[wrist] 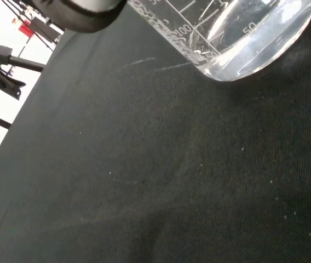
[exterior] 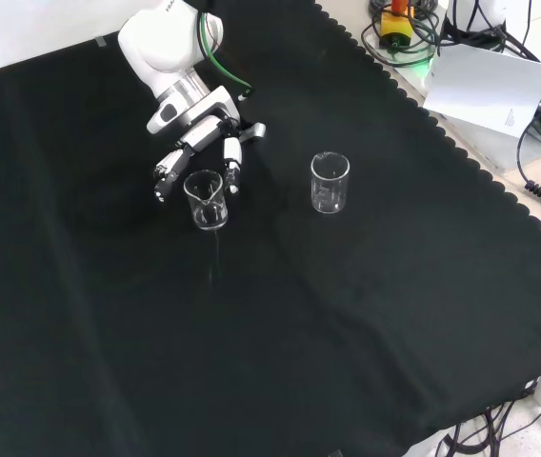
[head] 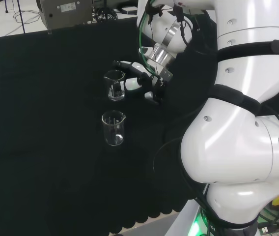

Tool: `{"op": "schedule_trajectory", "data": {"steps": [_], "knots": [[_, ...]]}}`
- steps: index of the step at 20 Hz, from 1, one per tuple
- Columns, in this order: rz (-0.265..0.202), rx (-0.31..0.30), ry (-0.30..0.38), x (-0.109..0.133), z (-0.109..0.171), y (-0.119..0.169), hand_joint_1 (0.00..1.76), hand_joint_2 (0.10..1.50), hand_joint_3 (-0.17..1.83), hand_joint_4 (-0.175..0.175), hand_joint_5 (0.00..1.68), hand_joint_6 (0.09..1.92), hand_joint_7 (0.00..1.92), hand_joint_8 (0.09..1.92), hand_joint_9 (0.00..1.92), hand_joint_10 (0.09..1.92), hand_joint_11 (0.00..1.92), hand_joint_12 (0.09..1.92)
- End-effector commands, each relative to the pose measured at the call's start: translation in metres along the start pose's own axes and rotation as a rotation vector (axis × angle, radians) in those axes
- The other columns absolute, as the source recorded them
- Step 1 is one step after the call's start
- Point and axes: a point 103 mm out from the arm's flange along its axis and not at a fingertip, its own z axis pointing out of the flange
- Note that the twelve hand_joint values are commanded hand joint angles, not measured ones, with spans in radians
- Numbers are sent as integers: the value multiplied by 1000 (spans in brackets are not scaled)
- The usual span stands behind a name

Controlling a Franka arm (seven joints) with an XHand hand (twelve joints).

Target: Pick up the beaker on the right.

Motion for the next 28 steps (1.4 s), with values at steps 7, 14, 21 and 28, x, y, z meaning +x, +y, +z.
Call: {"op": "schedule_trajectory", "data": {"steps": [7, 14, 21, 28], "knots": [[-3, -28, 70, 2, 14, 9, 927, 887, -175, -21, 473, 87, 280, 635, 378, 608, 0, 1393], [-7, -29, 83, 3, 17, 11, 974, 895, -175, -23, 504, 101, 320, 654, 424, 610, 14, 1400], [3, -63, 92, 6, 19, 11, 958, 897, -175, -25, 474, 94, 298, 650, 426, 599, 19, 1397], [24, -74, 102, 7, 23, 13, 932, 892, -175, -26, 485, 102, 298, 657, 425, 592, 21, 1395]]}}
